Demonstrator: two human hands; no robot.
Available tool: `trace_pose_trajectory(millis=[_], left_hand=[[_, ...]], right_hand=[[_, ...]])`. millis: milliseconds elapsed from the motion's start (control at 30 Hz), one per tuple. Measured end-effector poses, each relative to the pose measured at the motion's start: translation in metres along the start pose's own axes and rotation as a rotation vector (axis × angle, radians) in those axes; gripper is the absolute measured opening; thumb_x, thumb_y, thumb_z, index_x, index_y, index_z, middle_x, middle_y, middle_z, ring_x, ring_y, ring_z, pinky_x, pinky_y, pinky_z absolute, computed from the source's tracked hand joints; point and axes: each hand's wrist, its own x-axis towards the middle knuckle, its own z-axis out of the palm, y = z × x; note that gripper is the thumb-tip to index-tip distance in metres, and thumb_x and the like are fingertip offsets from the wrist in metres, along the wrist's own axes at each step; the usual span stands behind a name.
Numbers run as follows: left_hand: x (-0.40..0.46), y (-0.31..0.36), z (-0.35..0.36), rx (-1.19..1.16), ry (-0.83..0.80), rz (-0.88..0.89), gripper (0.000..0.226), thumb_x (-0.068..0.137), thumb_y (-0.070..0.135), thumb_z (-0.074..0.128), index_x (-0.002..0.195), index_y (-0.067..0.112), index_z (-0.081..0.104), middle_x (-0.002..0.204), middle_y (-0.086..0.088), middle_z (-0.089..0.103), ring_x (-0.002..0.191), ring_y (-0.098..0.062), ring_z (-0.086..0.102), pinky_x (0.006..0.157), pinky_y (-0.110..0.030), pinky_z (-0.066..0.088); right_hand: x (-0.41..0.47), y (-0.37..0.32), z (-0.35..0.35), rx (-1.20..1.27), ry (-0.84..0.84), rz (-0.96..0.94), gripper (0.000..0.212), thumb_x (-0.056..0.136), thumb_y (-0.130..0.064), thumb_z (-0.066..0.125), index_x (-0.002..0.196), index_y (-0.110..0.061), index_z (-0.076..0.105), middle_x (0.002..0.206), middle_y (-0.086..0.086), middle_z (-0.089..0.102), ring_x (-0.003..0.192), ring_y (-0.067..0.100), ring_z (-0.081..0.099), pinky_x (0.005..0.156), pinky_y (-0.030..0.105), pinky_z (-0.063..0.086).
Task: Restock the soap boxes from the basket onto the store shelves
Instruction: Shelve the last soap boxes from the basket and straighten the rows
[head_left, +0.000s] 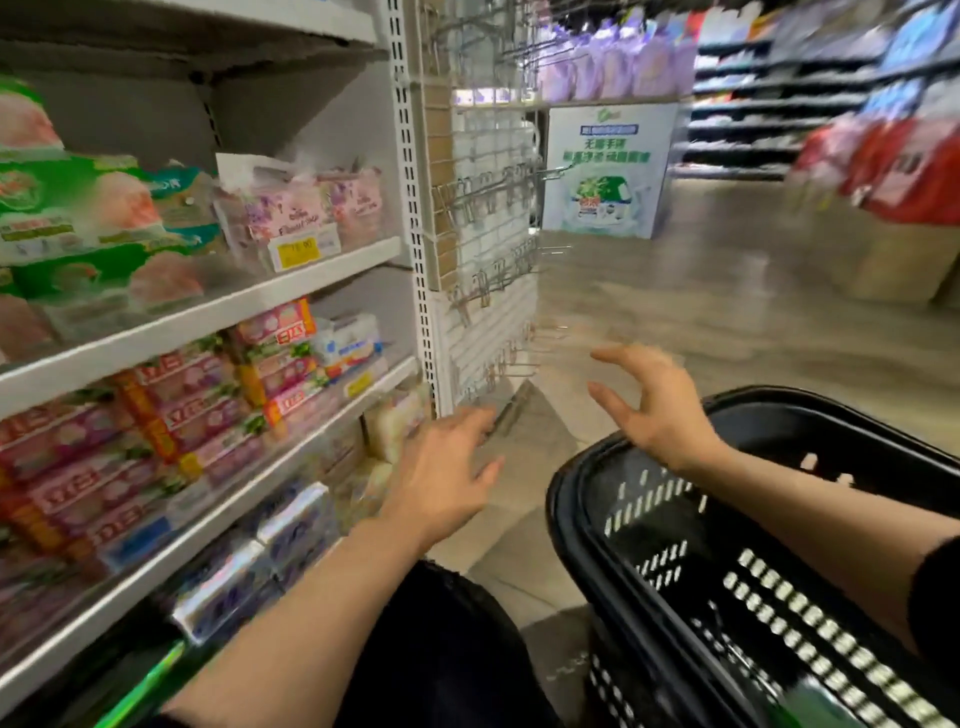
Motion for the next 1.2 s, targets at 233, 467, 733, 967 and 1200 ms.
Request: trace_pose_trajectory(millis=[233,467,733,967,1200], left_hand=[[0.036,0.1,0.072,-0.11,-0.2,0.349,0.033,0.089,0.012,0.066,0.12,0.002,0.063,0.113,-0.012,0.065,0.107,-0.026,0.058,0.083,-0.015,0.03],[0.055,0.145,0.148,0.111,-0.646,0.53,0.042,0.092,0.03,0.064,0.132,0.022,0.053,0.126,0.003,0.058,0.115,-0.015,0.056,0.097,-0.034,0.045],[0.063,0.195,0.245,0.257,-1.049,0.526,0.063,0.084,0.025,0.073,0.141,0.02,0.046,0.136,-0.002,0.054,0.122,-0.02,0.052,0.1,-0.031,0.042],[0.027,0.186,0.314,0.462,-1.379,0.748,0.078,0.073,0.024,0.083,0.14,0.019,0.042,0.135,-0.004,0.051,0.124,-0.025,0.049,0.103,-0.039,0.044],[-0.008,0.141,0.337,0.57,-1.552,0.789,0.104,0.073,0.037,0.082,0.153,0.015,0.019,0.15,-0.009,0.034,0.134,-0.03,0.04,0.109,-0.043,0.038]], right_hand=[[-0.104,0.085,-0.033,-0.078,0.201,0.141,0.026,0.084,-0.015,0.064,0.109,-0.008,0.062,0.097,0.005,0.063,0.09,0.019,0.055,0.079,0.029,0.044],[-0.207,0.164,-0.033,-0.18,-0.066,0.485,0.031,0.082,-0.011,0.068,0.112,-0.011,0.061,0.101,0.003,0.064,0.096,0.021,0.055,0.08,0.034,0.046],[-0.28,0.229,-0.054,-0.213,-0.681,0.964,0.023,0.081,-0.026,0.067,0.102,-0.02,0.06,0.102,0.0,0.065,0.093,0.02,0.061,0.077,0.031,0.05],[-0.349,0.238,-0.02,-0.298,-0.742,1.187,0.085,0.068,-0.046,0.081,0.135,-0.012,0.042,0.139,0.01,0.041,0.126,0.027,0.042,0.102,0.034,0.041],[-0.362,0.233,0.01,-0.243,-0.73,1.307,0.078,0.076,-0.034,0.078,0.137,-0.01,0.035,0.134,0.01,0.041,0.124,0.028,0.041,0.098,0.035,0.041]])
